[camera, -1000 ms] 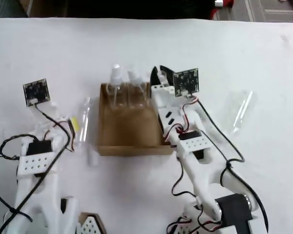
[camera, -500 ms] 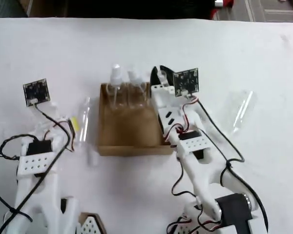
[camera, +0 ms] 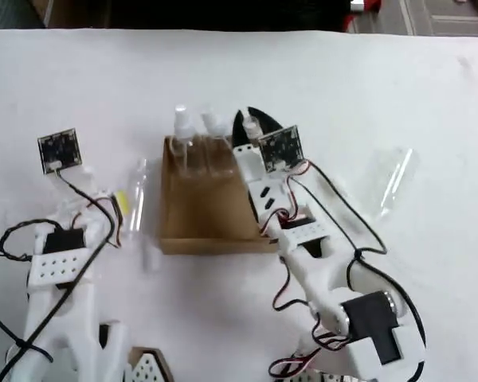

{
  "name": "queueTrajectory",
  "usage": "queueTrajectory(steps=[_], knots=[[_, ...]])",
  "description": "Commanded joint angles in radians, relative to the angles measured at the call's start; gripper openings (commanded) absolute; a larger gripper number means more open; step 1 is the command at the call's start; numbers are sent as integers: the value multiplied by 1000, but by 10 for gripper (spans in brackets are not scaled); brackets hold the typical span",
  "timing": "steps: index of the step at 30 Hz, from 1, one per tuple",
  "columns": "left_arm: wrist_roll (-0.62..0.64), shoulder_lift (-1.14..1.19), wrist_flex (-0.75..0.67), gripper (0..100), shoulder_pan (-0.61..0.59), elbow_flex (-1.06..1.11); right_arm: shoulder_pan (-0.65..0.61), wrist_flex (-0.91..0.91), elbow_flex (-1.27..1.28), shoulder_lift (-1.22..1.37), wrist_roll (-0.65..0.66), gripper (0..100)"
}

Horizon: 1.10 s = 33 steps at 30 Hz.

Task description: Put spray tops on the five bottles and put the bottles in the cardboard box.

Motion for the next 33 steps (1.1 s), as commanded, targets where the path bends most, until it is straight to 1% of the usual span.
queueTrajectory(steps=[1, 17, 19, 24, 33], knots=[[11, -35, -5, 159, 12, -14, -7, -27, -6, 2, 18, 16], [11, -35, -5, 159, 12, -9, -2, -21, 23, 4, 18, 22], [11, -35, -5, 159, 12, -9, -2, -21, 23, 4, 18, 45], [11, -35, -5, 159, 12, -9, -2, -21, 23, 4, 17, 169], [11, -35, -5, 159, 12, -9, -1, -21, 23, 4, 17, 180]])
